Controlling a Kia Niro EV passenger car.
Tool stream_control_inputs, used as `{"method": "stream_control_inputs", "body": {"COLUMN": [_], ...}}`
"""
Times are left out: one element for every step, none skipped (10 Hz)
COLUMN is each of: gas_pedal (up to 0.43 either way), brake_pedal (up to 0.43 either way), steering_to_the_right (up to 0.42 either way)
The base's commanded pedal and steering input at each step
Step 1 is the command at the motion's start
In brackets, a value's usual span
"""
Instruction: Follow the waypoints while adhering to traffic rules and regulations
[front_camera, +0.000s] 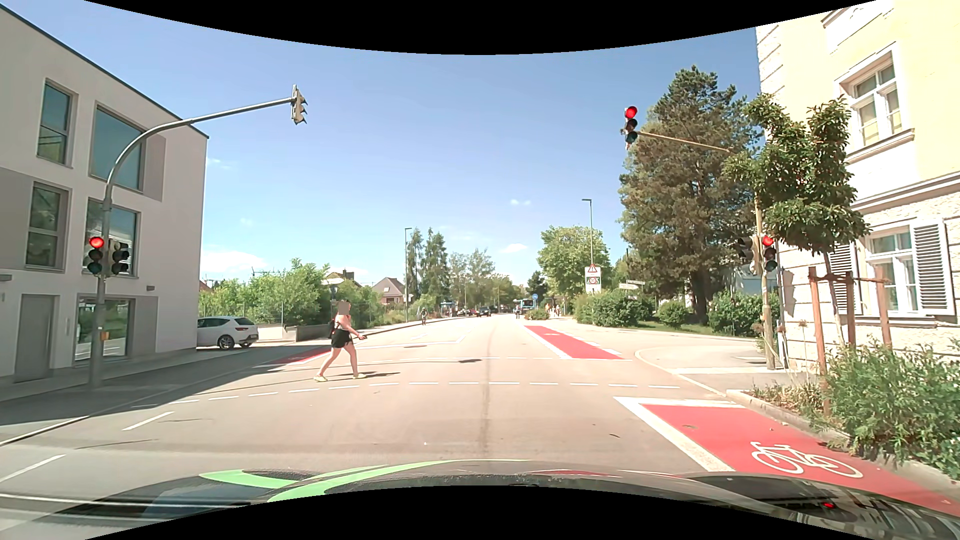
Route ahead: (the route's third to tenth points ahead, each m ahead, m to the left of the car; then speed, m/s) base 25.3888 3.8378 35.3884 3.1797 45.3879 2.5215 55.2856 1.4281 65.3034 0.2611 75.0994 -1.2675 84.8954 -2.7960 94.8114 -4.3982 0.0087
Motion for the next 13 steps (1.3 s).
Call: {"method": "stream_control_inputs", "body": {"gas_pedal": [0.000, 0.000, 0.000, 0.000, 0.000, 0.000, 0.000, 0.000, 0.000, 0.000, 0.000, 0.000, 0.000], "brake_pedal": [0.293, 0.293, 0.293, 0.293, 0.293, 0.293, 0.293, 0.293, 0.299, 0.293, 0.293, 0.293, 0.293], "steering_to_the_right": [-0.008, -0.008, -0.008, -0.008, -0.008, -0.008, -0.008, -0.008, -0.008, -0.008, -0.008, -0.008, -0.008]}}
